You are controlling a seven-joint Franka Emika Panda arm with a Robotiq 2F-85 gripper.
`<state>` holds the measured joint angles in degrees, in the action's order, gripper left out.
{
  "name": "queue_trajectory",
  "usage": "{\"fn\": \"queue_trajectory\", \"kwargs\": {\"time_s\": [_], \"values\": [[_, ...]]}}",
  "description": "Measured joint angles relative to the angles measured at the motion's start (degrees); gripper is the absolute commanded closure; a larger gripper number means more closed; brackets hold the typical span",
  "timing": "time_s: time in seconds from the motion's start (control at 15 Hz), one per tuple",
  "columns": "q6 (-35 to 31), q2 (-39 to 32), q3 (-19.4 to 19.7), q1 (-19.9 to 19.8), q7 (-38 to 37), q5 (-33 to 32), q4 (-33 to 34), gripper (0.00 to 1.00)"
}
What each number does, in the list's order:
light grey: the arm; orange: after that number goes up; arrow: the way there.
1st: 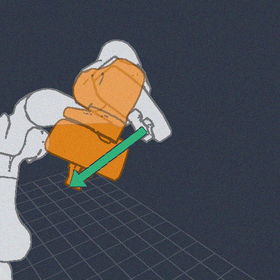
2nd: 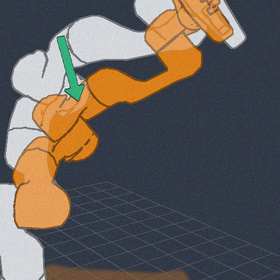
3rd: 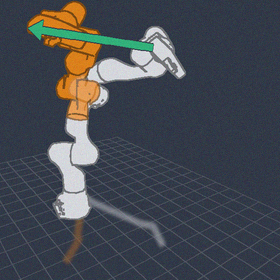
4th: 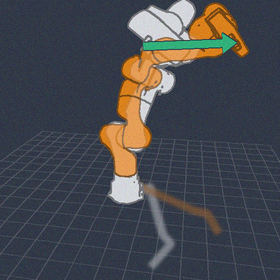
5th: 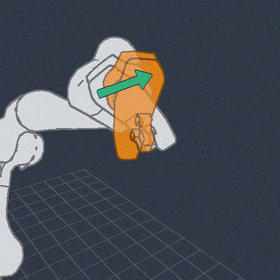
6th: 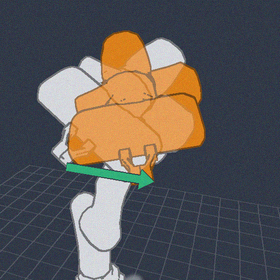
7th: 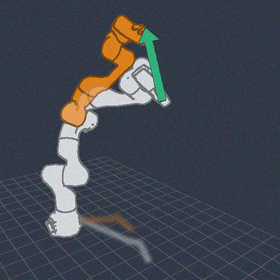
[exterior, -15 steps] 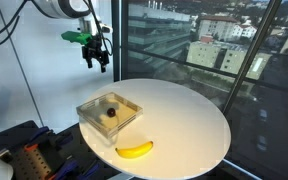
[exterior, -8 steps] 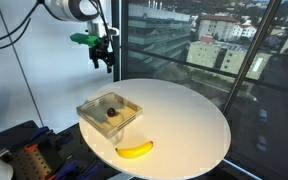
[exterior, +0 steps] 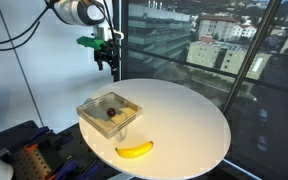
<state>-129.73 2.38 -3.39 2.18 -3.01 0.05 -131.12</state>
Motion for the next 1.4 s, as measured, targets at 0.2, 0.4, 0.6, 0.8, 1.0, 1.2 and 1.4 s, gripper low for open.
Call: {"fn": "queue_trajectory", "kwargs": {"time_s": [0.2,0.4,0.6,0.8,1.0,1.2,1.4], "values": [[-1.06,-2.06,0.1,0.0,-0.01,0.0,0.91,0.0],[-2.65,-4.14,0.13,0.0,-0.01,0.0,1.5,0.0],[-4.56,-6.09,0.15,0.02,-0.14,-1.0,2.14,0.0],[-6.23,-7.86,0.26,0.04,-0.29,-2.4,2.58,0.0],[-7.24,-9.58,0.52,0.09,-0.34,-3.44,3.03,0.0],[-7.92,-11.2,0.72,0.1,-0.39,-4.3,3.56,0.0],[-8.2,-12.45,0.76,0.15,-0.39,-4.4,3.83,0.0]]}}
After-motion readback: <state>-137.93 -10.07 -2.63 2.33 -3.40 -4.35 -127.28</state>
